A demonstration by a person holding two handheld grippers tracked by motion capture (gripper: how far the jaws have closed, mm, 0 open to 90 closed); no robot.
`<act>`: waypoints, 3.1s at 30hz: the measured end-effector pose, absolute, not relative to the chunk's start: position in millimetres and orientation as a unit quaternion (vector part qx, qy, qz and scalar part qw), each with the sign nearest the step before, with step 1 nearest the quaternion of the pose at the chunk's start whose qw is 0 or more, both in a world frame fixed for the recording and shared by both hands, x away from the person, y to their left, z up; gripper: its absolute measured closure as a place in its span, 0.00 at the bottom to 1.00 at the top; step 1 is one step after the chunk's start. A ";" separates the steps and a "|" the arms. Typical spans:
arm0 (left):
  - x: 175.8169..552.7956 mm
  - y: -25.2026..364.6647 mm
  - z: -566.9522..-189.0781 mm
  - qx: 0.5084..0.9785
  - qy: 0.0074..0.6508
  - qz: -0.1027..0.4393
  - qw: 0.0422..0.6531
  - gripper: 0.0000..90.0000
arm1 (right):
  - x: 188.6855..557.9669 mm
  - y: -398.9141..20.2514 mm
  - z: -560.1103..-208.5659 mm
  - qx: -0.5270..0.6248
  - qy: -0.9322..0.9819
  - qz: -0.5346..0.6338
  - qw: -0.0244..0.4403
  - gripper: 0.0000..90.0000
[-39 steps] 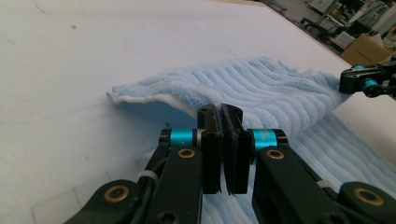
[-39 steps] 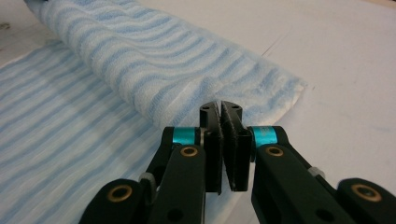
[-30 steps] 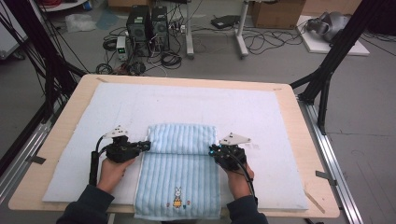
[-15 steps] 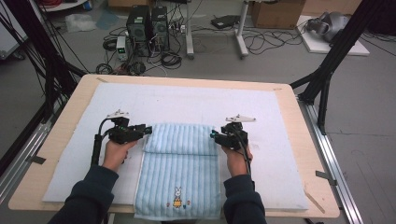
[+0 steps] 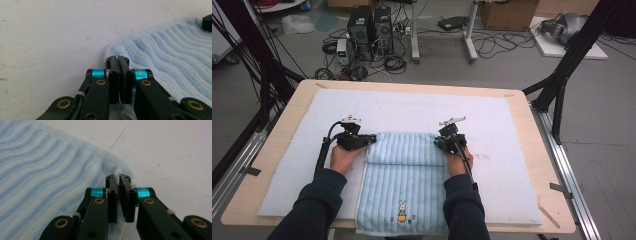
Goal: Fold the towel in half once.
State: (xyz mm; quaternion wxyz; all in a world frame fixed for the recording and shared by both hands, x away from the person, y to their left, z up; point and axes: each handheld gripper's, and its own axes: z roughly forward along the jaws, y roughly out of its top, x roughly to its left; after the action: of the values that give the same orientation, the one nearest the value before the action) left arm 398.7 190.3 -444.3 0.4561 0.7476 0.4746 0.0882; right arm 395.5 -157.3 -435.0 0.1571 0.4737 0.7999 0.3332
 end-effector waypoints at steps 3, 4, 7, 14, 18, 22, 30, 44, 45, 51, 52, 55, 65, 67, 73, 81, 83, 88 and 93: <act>386.8 192.8 -430.1 0.737 0.450 0.086 0.497 0.97 | 384.9 -164.2 -425.5 0.466 0.783 0.380 0.159 0.95; 383.3 194.5 -426.2 0.732 0.446 0.084 0.508 0.97 | 381.8 -166.2 -423.1 0.464 0.779 0.391 0.159 0.95; 373.9 200.1 -417.0 0.725 0.435 0.084 0.527 0.97 | 368.9 -172.5 -416.0 0.451 0.778 0.407 0.161 0.95; 345.1 212.7 -413.8 0.720 0.412 0.073 0.553 0.97 | 334.3 -187.1 -407.2 0.411 0.769 0.466 0.151 0.95; 331.6 218.3 -417.6 0.722 0.408 0.059 0.556 0.97 | 315.2 -188.5 -405.8 0.392 0.779 0.467 0.147 0.95; 320.4 221.7 -419.3 0.732 0.401 0.052 0.548 0.97 | 306.5 -192.4 -407.8 0.384 0.784 0.467 0.142 0.95; 292.8 213.9 -422.5 0.757 0.378 0.042 0.531 0.97 | 285.7 -200.1 -409.6 0.373 0.796 0.455 0.144 0.95; 257.1 219.5 -426.4 0.773 0.357 0.015 0.524 0.96 | 245.9 -204.8 -415.5 0.351 0.814 0.447 0.116 0.95; 256.5 220.8 -425.4 0.773 0.352 0.013 0.528 0.96 | 242.5 -204.9 -414.5 0.349 0.815 0.449 0.109 0.94; 269.5 240.8 -407.6 0.724 0.375 0.073 0.575 0.60 | 242.9 -203.9 -400.3 0.331 0.808 0.475 0.104 0.77; 275.8 244.6 -405.5 0.712 0.388 0.083 0.580 0.60 | 246.7 -203.9 -396.7 0.335 0.803 0.480 0.112 0.76; 294.6 246.1 -408.3 0.700 0.413 0.087 0.576 0.60 | 261.0 -203.1 -391.5 0.356 0.786 0.485 0.142 0.74; 335.5 221.2 -441.9 0.734 0.460 0.070 0.495 0.58 | 305.9 -189.3 -431.7 0.434 0.797 0.380 0.177 0.68; 337.4 215.3 -446.3 0.747 0.458 0.064 0.478 0.58 | 307.0 -189.7 -432.6 0.439 0.795 0.381 0.174 0.66; 336.4 201.4 -451.3 0.777 0.428 0.078 0.455 0.93 | 311.9 -187.9 -441.1 0.436 0.805 0.377 0.143 0.93; 340.4 204.2 -444.5 0.753 0.439 0.079 0.485 0.95 | 315.1 -190.5 -436.2 0.431 0.793 0.397 0.169 0.98; 343.5 203.8 -445.5 0.746 0.447 0.081 0.486 0.95 | 319.0 -190.7 -436.4 0.437 0.788 0.398 0.173 0.98; 347.9 203.1 -451.0 0.739 0.464 0.099 0.478 0.92 | 326.7 -189.0 -439.6 0.452 0.781 0.391 0.182 0.98; 346.2 210.9 -445.7 0.723 0.478 0.108 0.488 0.70 | 324.2 -189.6 -440.1 0.459 0.779 0.382 0.192 0.83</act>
State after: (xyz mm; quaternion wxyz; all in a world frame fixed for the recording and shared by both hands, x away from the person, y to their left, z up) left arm 346.2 210.9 -445.7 0.4881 0.7226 0.4775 0.1078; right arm 324.2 -189.6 -440.1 0.1916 0.4594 0.7787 0.3818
